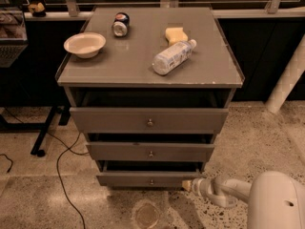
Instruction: Close bottom drawer
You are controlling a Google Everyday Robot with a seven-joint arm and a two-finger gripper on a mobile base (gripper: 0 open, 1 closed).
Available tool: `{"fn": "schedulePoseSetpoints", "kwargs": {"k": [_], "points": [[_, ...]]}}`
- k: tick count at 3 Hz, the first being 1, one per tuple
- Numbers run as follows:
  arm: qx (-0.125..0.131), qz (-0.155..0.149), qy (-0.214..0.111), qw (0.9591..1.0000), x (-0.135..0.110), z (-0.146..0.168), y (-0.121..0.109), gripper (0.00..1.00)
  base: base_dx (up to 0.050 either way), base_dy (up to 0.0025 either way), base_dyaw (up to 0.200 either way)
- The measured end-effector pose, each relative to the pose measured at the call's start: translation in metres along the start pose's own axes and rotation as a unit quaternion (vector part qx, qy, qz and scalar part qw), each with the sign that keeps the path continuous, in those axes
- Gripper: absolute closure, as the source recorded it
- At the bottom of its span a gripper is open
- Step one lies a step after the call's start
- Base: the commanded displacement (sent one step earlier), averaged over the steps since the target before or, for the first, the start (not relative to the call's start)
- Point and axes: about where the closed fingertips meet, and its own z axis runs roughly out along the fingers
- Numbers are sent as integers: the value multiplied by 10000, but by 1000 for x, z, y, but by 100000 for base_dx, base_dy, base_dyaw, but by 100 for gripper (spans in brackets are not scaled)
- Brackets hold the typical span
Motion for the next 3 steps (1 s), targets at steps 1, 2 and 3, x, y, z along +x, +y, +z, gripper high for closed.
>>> {"fn": "schedulePoseSetpoints", "kwargs": {"k": [1, 2, 3], "points": [[121, 3, -62, 9999, -16, 4, -1, 100, 0, 0, 0], [164, 1, -27, 9999, -21, 8, -3, 100, 0, 0, 0], [246, -51, -52, 9997, -37, 9, -5, 100, 0, 0, 0]]}}
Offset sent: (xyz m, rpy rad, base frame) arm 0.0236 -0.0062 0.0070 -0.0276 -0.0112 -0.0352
